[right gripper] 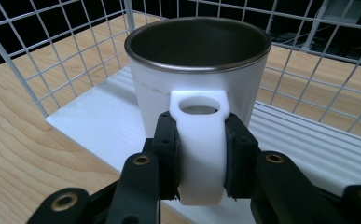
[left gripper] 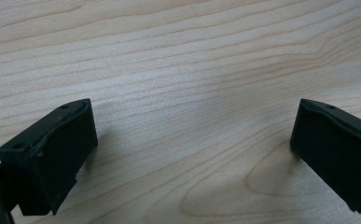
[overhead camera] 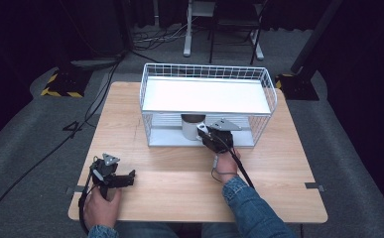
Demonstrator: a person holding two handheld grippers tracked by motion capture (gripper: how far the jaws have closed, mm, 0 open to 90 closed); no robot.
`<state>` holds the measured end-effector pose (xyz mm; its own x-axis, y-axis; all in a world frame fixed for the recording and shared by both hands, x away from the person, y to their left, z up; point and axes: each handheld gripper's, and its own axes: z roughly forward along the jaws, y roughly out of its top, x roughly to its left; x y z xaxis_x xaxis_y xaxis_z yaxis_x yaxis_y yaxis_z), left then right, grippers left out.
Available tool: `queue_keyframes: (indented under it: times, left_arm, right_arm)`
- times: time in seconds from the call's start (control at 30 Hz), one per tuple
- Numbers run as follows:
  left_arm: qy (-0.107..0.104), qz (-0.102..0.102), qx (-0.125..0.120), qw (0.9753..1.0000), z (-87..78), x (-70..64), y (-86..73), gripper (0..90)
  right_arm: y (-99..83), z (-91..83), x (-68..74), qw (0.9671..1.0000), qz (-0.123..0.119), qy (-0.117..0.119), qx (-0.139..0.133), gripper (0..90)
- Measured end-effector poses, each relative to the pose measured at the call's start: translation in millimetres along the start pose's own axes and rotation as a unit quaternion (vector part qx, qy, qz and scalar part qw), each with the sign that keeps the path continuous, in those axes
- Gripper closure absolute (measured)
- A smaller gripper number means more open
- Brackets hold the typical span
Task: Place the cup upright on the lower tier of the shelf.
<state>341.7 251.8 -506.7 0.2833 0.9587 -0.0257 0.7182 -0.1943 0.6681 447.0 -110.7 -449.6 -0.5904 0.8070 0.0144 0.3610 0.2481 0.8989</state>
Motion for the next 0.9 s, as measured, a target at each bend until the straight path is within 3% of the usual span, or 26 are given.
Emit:
queue_keyframes:
  times: [0.17,0.4,0.57,0.9]
  left_arm:
    - [0.000,0.000,0.000,1.0000,0.0,0.0,0.0,0.8]
    - [0.000,0.000,0.000,1.0000,0.0,0.0,0.0,0.9]
    - [0.000,0.000,0.000,1.0000,0.0,0.0,0.0,0.8]
    - [0.000,0.000,0.000,1.0000,0.0,0.0,0.0,0.9]
  right_arm:
    - [-1.4,0.1,-0.7,1.0000,-0.002,-0.001,0.006,70.6]
    - [-2.3,-0.5,-1.6,0.9999,0.011,0.005,0.004,59.1]
    - [-0.6,-2.9,-0.1,1.0000,0.000,0.005,-0.001,50.6]
    - [6.4,-18.8,-0.8,0.9998,-0.010,0.018,-0.002,46.6]
